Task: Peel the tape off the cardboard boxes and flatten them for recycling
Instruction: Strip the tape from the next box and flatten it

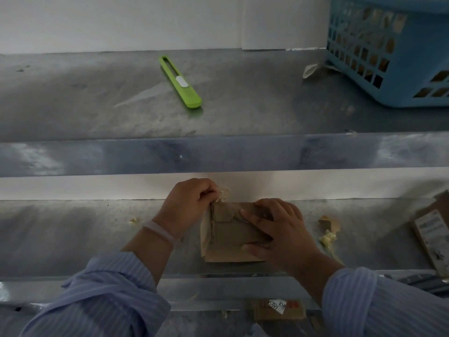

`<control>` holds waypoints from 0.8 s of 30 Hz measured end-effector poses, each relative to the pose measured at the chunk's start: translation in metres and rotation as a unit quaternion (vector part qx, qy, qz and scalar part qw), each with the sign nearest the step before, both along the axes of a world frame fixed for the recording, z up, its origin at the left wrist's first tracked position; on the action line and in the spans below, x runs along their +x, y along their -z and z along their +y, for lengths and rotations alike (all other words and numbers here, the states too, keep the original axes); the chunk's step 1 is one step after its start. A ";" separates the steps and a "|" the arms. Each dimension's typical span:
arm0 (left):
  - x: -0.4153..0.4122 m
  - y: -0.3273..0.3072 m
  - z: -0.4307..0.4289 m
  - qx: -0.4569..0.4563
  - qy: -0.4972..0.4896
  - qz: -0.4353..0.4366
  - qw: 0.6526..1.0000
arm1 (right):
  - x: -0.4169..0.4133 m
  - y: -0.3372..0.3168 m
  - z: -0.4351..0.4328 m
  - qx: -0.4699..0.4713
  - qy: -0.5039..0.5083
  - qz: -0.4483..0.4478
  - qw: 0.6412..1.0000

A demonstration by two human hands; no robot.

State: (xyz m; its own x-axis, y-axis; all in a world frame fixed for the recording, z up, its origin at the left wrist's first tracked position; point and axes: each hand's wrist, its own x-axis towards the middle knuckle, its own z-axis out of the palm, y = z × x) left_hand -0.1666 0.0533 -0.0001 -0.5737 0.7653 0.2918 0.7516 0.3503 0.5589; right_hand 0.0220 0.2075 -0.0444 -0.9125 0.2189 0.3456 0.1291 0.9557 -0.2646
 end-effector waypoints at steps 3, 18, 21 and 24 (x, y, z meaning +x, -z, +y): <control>-0.003 -0.004 0.004 -0.001 0.017 -0.001 1.000 | -0.001 -0.001 0.000 -0.002 -0.008 -0.011 1.000; 0.033 -0.018 0.021 0.049 0.054 -0.140 0.987 | -0.007 -0.012 -0.002 -0.056 0.009 -0.047 0.997; 0.045 -0.004 0.013 0.068 0.023 -0.148 0.986 | -0.011 -0.018 -0.003 -0.143 0.035 -0.015 0.989; 0.051 0.000 0.014 0.088 0.006 -0.133 0.987 | -0.018 -0.020 -0.010 -0.169 0.091 0.016 0.981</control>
